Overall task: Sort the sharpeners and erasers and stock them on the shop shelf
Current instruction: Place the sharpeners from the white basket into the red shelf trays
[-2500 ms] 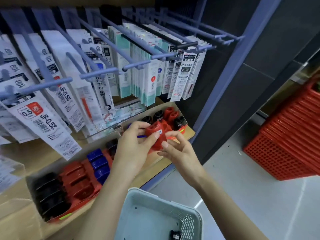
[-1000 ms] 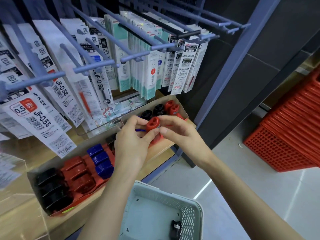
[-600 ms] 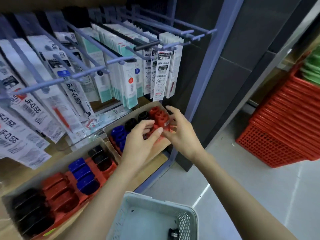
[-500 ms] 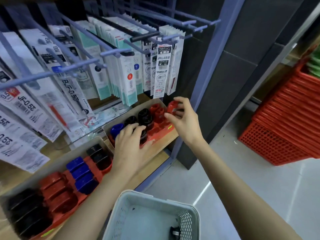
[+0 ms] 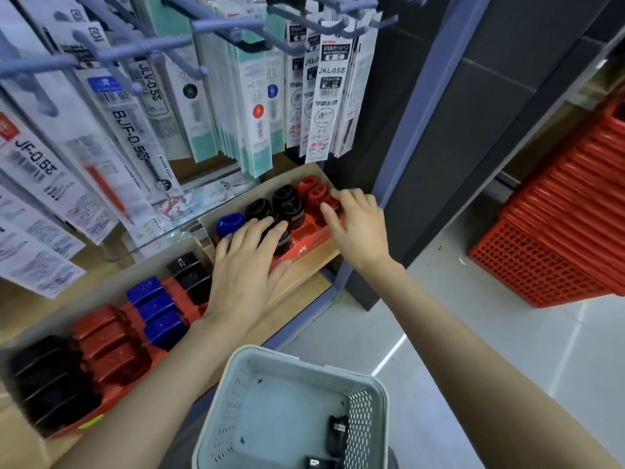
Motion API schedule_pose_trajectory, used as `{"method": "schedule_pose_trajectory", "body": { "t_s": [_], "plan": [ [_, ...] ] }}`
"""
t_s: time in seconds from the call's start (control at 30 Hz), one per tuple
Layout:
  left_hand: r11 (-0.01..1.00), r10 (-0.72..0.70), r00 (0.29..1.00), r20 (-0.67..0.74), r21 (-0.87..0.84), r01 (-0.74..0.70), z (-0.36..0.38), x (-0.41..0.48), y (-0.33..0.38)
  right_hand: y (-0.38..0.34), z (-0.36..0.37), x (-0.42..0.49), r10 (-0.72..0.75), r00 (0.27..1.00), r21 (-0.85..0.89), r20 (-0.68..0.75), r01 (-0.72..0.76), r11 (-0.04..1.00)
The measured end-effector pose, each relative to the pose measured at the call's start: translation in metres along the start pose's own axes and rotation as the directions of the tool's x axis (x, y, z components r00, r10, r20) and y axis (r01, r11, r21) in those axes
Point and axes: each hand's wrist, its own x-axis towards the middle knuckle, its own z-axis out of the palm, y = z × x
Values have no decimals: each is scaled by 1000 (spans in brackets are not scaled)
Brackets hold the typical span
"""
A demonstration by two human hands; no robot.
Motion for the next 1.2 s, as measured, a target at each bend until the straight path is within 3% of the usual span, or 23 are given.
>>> {"method": "schedule_pose_trajectory", "body": {
  "t_s": [0.13, 0.23, 0.33, 0.4, 0.43, 0.47, 0.53, 0.6, 0.7, 0.87, 0.93, 1.03, 1.2],
  "plan": [
    [997, -8, 999, 40, -77, 11, -7, -1, 2, 1, -12, 0, 43, 991, 66, 124, -51, 997],
    [991, 15, 999, -36, -136, -20, -10, -13, 8, 2, -26, -4, -5, 968, 30, 250, -2, 1000],
    [935, 93, 991, -92, -333, -119, -6, -43, 11, 1, -43, -43, -60, 976, 221, 211, 12, 975],
    [876, 161, 986, 48, -468, -120, 9, -70, 13, 8, -45, -84, -48, 978, 356, 201, -28, 934],
    [860, 185, 966, 179, -506, -70, 24, -84, 12, 15, -39, -105, -35, 957, 378, 289, -81, 922],
    [853, 192, 922, 336, -521, 12, 44, -98, 9, 24, -27, -126, -12, 900, 358, 436, -162, 920],
    [850, 151, 757, 636, -474, 229, 90, -126, 2, 41, 7, -163, 36, 665, 176, 746, -249, 952],
    [858, 86, 598, 797, -364, 361, 135, -149, -4, 59, 46, -196, 98, 469, 1, 878, -207, 978],
    [851, 88, 453, 887, -303, 429, 191, -173, -5, 76, 98, -234, 206, 359, -129, 910, -228, 965],
    [879, 65, 221, 973, -161, 449, 270, -204, -2, 99, 164, -260, 269, 295, -243, 917, -123, 962],
    [926, 67, 257, 964, -156, 343, 288, -214, -4, 106, 183, -264, 302, 279, -288, 912, -91, 953],
    [952, 162, 335, 928, -237, 194, 298, -219, -6, 113, 205, -262, 373, 316, -386, 873, -22, 922],
    [911, 333, 267, 905, -382, 159, 303, -218, -15, 118, 208, -259, 350, 302, -388, 887, 74, 919]
  ]
}}
